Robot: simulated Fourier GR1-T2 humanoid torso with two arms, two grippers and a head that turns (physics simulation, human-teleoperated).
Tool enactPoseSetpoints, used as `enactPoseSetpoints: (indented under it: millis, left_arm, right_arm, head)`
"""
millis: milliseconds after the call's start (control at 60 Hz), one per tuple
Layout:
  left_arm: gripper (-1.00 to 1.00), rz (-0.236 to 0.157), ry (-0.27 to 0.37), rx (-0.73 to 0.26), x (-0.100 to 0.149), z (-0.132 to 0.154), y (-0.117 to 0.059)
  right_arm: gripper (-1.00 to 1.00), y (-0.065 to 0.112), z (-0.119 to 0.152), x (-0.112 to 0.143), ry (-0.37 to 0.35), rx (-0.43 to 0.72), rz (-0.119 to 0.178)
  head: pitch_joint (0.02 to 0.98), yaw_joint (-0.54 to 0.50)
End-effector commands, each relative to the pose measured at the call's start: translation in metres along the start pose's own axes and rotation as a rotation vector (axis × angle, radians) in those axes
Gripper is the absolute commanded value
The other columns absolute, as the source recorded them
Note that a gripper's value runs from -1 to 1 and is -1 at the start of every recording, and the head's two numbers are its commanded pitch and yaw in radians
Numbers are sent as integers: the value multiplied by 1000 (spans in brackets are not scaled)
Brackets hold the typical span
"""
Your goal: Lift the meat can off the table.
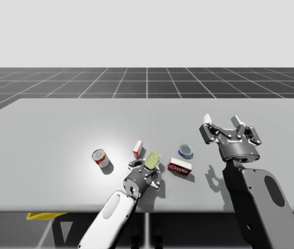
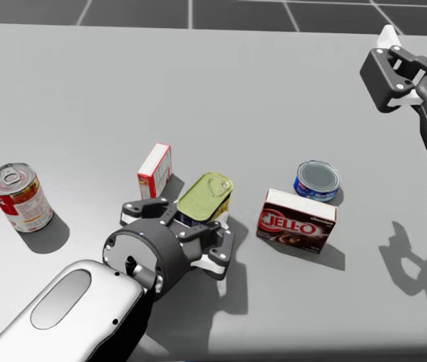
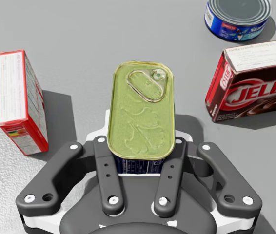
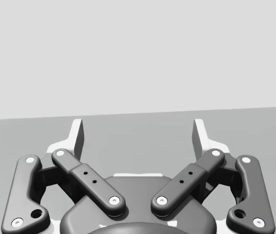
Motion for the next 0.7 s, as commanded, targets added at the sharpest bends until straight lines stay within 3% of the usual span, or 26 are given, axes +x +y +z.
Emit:
enactPoseSetpoints:
  millis: [17, 500, 700]
  left_arm:
    - [1000, -21, 24, -44, -6, -1, 1]
    - [998, -21, 17, -67, -6, -1, 0]
    - [1000, -19, 16, -68, -6, -1, 0]
  right_arm:
    - [-1000, 0, 0, 0, -1, -3, 2]
    - [-1000, -1, -1, -1, -4, -11, 1]
    - [-1000, -1, 0, -1, -2, -10, 2]
  head:
    - [819, -64]
    - [538, -63]
    - [489, -64]
